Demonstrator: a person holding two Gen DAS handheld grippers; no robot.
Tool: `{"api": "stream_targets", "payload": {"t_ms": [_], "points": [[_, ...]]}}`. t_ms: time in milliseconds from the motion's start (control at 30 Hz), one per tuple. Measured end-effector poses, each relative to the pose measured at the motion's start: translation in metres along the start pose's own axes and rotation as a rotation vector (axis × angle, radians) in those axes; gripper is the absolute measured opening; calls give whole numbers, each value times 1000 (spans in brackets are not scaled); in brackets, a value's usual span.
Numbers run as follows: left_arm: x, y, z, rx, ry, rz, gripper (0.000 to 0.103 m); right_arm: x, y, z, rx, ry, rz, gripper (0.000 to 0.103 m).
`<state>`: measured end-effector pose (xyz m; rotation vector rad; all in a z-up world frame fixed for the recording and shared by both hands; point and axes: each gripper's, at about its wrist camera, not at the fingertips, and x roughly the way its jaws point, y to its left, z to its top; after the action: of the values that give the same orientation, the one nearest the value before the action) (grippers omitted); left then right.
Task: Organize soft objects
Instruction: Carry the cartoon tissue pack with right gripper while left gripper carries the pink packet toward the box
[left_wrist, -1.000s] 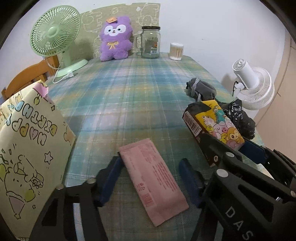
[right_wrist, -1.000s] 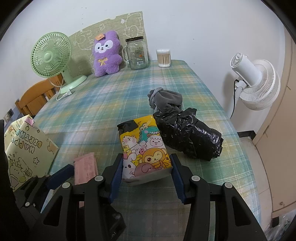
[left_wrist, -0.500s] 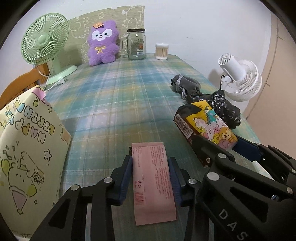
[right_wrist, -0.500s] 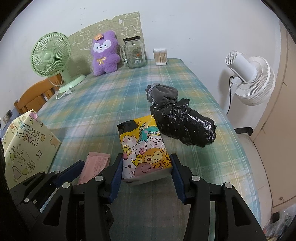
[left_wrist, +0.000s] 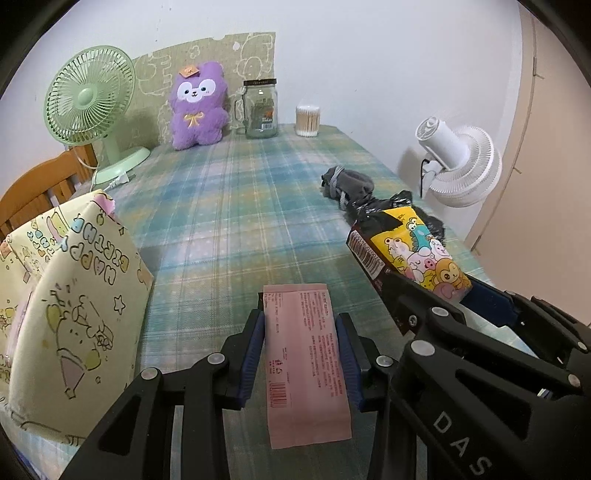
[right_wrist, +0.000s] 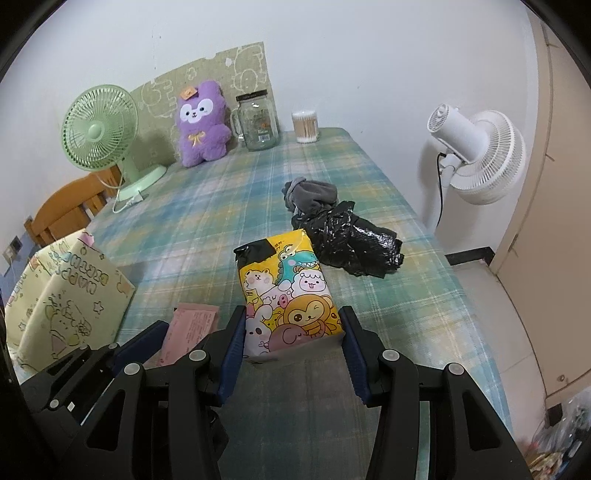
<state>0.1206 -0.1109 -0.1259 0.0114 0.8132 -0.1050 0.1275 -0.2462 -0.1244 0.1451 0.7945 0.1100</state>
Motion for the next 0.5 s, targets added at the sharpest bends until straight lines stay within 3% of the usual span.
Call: {"api": "stream_targets", "payload": {"t_ms": [500], "points": [[-37, -4, 6, 19, -56, -6, 40, -44, 5, 3, 6, -82, -12, 53]]}}
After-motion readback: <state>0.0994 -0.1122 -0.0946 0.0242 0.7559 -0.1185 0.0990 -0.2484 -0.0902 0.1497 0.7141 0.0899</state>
